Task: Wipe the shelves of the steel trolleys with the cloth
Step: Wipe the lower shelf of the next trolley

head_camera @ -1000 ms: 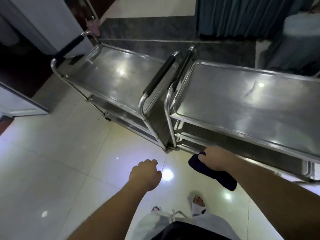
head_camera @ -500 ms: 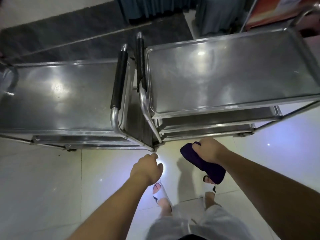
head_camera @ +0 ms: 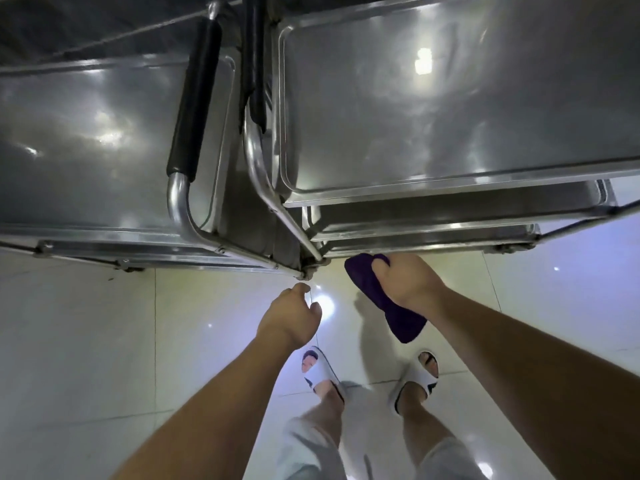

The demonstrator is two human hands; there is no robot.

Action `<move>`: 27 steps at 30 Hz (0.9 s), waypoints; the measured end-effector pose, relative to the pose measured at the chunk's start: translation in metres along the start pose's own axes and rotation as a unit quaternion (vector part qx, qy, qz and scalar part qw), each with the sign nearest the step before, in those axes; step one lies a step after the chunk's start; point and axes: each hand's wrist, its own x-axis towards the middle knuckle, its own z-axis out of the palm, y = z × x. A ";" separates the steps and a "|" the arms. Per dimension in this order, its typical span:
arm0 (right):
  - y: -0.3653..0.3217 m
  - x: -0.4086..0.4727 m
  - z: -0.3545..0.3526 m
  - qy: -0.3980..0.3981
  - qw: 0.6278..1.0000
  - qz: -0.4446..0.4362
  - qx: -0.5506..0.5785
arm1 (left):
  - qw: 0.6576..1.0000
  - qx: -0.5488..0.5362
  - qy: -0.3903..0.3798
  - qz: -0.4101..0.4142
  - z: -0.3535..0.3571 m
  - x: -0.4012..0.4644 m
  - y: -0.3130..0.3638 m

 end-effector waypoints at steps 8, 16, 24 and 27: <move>0.023 0.085 0.045 0.031 0.997 -0.005 0.066 | 0.996 -0.058 0.070 0.021 0.039 0.103 -0.017; 0.037 0.175 0.095 0.079 0.990 -0.040 0.109 | 0.931 -0.269 0.243 0.040 0.054 0.200 -0.026; 0.014 0.245 0.106 0.147 0.968 -0.100 0.179 | 0.870 -0.303 0.368 0.128 0.065 0.269 -0.041; 0.005 0.263 0.106 0.114 0.951 -0.092 0.271 | 0.833 -0.329 0.409 0.175 0.062 0.285 -0.042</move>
